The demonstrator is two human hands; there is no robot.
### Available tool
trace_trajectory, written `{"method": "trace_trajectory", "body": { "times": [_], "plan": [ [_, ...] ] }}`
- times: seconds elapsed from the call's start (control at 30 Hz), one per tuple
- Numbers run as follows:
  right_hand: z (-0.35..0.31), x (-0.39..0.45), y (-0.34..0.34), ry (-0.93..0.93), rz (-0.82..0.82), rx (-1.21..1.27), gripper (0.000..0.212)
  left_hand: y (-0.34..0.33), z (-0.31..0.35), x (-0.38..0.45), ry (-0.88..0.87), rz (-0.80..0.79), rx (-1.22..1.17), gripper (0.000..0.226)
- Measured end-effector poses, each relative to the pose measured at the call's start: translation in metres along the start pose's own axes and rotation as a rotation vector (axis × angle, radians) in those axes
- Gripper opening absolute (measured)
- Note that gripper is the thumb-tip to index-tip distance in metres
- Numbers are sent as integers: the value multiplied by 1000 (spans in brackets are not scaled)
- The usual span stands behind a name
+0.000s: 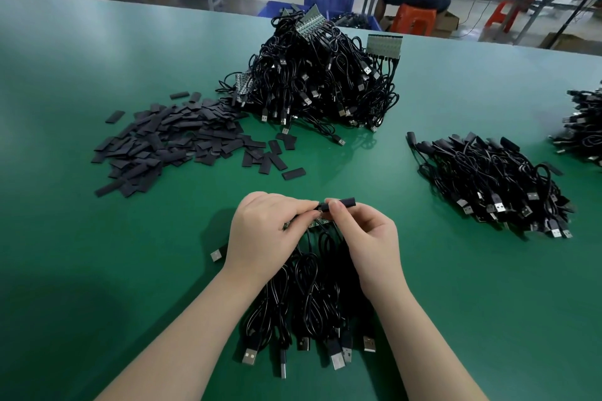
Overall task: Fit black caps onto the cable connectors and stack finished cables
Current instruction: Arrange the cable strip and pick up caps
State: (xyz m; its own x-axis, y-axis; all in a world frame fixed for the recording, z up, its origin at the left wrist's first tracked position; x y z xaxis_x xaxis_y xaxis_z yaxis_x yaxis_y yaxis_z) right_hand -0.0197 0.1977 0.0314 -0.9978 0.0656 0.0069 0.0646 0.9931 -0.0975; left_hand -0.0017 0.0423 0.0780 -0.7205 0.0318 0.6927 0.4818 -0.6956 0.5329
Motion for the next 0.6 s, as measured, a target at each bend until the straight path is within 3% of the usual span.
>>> {"method": "trace_trajectory", "body": {
  "times": [0.6],
  "plan": [
    [-14,1,-1,115,-89,65,30,-5,-7,2,148,-92,-45,17]
  ]
}}
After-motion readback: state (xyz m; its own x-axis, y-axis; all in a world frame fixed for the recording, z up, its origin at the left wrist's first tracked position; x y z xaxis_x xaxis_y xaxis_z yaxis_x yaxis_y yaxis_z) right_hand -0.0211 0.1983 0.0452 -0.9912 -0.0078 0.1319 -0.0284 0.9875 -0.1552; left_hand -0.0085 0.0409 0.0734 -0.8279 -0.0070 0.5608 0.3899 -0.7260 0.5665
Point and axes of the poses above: each hand's wrist, its own x-axis towards the middle knuckle, its own y-axis out of the back of the hand, z = x × y, the point moved 8 cm from there along x, towards the middle knuckle
